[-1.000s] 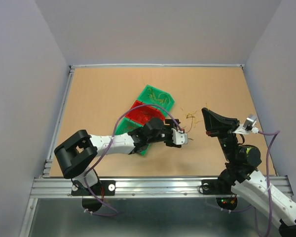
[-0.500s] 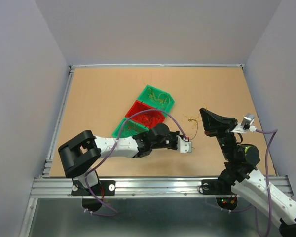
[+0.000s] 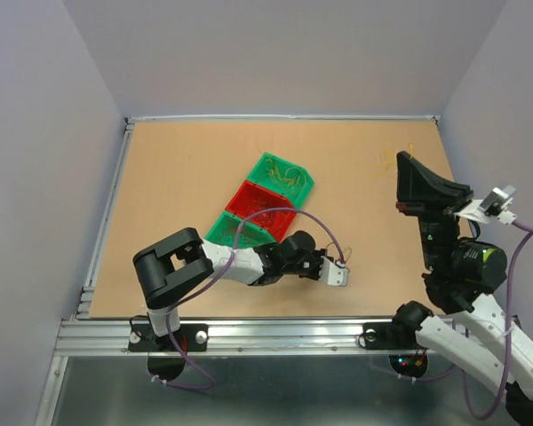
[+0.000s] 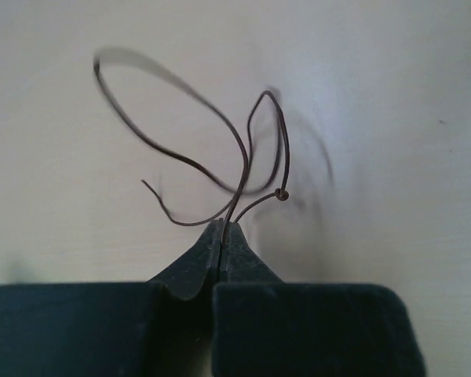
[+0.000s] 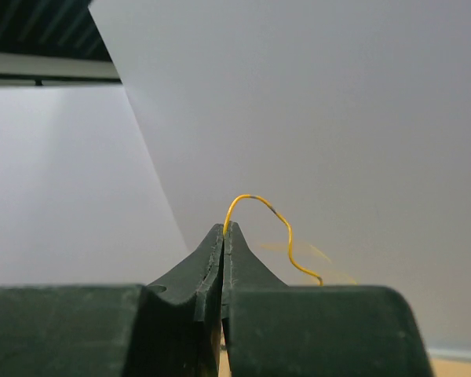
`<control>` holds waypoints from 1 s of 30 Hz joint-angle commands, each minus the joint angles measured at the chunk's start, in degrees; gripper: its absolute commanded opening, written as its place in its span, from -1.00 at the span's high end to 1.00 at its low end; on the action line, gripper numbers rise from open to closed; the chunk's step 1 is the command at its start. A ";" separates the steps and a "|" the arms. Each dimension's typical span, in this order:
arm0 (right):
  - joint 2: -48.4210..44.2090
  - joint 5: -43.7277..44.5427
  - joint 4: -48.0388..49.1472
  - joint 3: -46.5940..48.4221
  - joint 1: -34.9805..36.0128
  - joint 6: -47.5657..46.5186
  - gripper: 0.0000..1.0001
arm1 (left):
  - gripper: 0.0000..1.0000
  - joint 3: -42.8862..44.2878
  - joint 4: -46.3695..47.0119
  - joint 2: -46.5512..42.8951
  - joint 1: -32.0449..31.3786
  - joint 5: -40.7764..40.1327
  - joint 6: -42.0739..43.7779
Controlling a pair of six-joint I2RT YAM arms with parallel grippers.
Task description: Untangle the cables
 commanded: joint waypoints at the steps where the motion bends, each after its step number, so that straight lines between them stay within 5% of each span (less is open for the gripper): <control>1: 4.33 1.67 -1.54 11.43 -0.18 -4.67 0.99 | 1.00 2.33 -0.79 0.43 -0.62 -0.05 2.00; 10: 14.70 -3.08 -9.28 19.28 -0.18 -4.14 0.99 | 0.99 1.71 1.05 0.70 -0.80 -3.39 1.04; 17: 19.80 -1.42 -8.93 12.50 -0.09 -6.42 0.99 | -0.11 -2.07 2.46 -6.85 1.75 1.09 -0.89; 25: 30.17 0.43 -7.43 13.46 -0.18 -10.03 0.99 | -0.52 -1.45 -2.11 -15.38 10.44 10.23 -6.17; 30: 36.85 -1.48 -7.43 15.84 -0.97 -12.14 0.99 | -0.58 -3.73 -4.05 -24.51 13.70 11.56 -5.65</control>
